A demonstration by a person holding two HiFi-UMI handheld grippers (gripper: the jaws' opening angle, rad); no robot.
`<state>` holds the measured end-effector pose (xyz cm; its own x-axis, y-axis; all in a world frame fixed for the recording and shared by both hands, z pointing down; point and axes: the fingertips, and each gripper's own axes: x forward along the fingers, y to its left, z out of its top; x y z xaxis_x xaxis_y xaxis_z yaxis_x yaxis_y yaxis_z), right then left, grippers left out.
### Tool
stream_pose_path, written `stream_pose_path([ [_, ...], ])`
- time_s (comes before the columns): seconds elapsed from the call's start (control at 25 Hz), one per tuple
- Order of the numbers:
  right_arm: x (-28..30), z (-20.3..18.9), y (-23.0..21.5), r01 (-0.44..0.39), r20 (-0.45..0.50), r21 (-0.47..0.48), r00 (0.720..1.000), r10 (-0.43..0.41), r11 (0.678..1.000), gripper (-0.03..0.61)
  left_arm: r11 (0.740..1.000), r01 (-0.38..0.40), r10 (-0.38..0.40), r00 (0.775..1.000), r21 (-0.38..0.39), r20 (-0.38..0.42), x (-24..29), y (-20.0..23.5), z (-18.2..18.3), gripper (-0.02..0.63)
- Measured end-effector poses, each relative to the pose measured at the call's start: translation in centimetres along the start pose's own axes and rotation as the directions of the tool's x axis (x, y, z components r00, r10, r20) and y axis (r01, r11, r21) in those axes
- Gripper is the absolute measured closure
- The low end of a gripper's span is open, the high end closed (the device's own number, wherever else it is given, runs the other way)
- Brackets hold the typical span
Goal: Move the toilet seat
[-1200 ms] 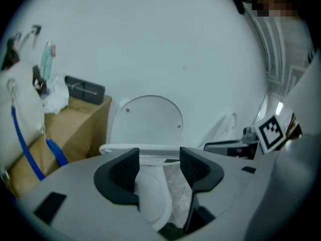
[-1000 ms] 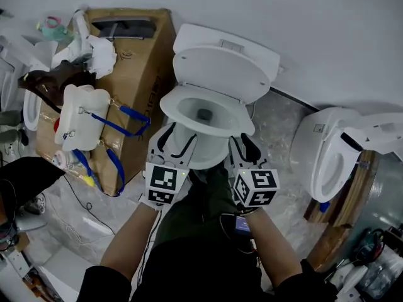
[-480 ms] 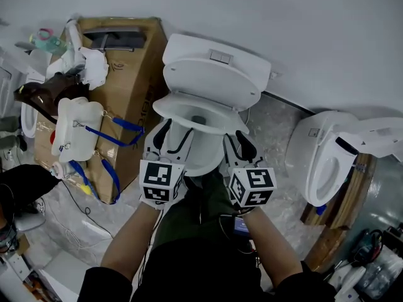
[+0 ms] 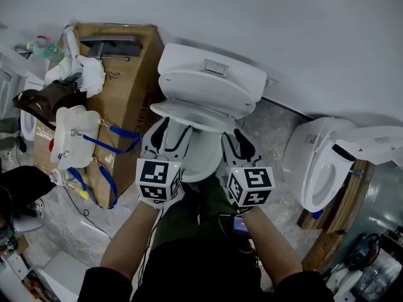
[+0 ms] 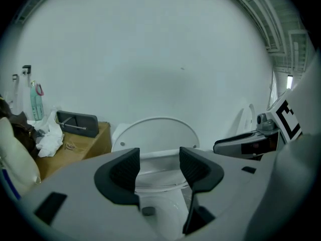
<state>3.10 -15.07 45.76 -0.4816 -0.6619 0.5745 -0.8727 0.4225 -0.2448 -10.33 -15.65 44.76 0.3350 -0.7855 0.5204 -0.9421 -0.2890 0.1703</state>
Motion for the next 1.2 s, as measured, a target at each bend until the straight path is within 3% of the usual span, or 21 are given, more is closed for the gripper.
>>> stream_pose_path([
  [0.64,1.9,4.5,-2.7,0.006,0.016,-0.03,1.0,-0.005,1.0,0.43,0.999,-0.034,0.034,0.999,-0.038,0.007,3.8,0.4,3.6,0.359],
  [1.2,3.0,7.5,-4.2,-0.047,0.046,-0.021,0.998,0.048,0.999,0.43,0.993,-0.08,0.082,0.996,-0.081,0.022,8.1,1.2,6.3,0.359],
])
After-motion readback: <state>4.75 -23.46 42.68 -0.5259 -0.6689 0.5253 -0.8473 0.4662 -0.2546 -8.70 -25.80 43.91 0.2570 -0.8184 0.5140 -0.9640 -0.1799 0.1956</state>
